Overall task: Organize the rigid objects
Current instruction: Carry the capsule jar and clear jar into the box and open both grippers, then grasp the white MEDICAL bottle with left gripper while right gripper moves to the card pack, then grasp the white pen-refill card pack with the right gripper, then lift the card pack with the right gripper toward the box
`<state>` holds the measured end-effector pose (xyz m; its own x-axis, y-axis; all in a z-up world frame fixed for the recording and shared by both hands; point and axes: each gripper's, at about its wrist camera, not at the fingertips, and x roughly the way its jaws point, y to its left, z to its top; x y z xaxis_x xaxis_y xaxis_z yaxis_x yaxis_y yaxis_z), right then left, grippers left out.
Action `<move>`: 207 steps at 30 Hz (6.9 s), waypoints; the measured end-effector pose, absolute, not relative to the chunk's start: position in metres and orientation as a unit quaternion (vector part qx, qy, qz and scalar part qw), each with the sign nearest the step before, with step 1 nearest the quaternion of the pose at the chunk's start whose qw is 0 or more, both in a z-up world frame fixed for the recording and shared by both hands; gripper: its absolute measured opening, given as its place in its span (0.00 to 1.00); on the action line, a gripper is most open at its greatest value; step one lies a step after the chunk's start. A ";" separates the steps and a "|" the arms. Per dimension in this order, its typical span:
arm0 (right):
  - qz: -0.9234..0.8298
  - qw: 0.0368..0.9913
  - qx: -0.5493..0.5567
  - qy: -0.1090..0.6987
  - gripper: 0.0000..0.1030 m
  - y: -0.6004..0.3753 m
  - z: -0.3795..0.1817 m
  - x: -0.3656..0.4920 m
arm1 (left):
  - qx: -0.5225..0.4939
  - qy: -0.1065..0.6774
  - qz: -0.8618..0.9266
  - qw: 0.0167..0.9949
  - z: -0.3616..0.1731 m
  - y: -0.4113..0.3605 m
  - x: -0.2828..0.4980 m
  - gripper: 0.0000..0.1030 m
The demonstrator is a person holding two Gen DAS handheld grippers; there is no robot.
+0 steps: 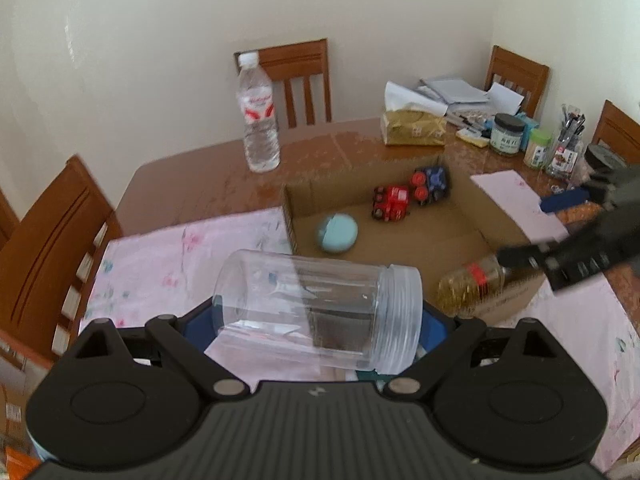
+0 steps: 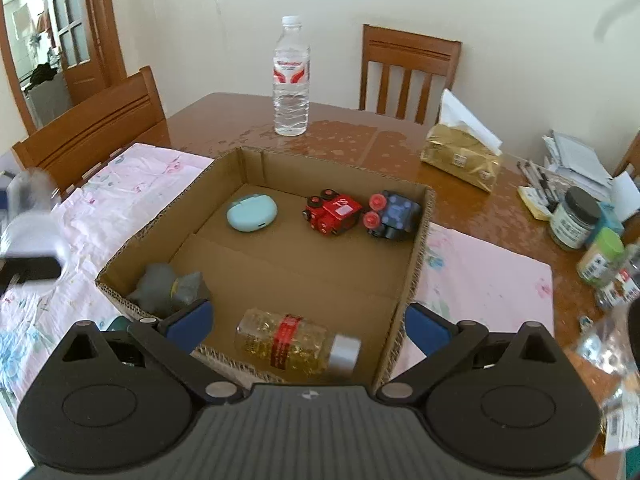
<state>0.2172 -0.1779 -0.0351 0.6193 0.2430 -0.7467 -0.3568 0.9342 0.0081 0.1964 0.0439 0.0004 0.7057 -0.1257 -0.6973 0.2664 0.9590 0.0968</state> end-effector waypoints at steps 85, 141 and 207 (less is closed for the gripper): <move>0.136 0.860 -0.047 0.489 1.00 -0.161 -0.100 0.176 | 0.009 0.464 -0.015 0.886 -0.103 0.064 0.189 1.00; 0.069 0.873 -0.053 0.480 1.00 -0.193 -0.147 0.171 | 0.031 0.468 -0.044 0.882 -0.134 0.088 0.192 1.00; 0.110 0.872 -0.080 0.469 0.90 -0.192 -0.126 0.159 | 0.071 0.482 -0.081 0.870 -0.111 0.082 0.200 0.80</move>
<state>0.1593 -0.1918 -0.1261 0.5350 0.1167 -0.8367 -0.2669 0.9630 -0.0363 0.1998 0.0823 -0.1105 0.5221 -0.0718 -0.8498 0.2083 0.9770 0.0454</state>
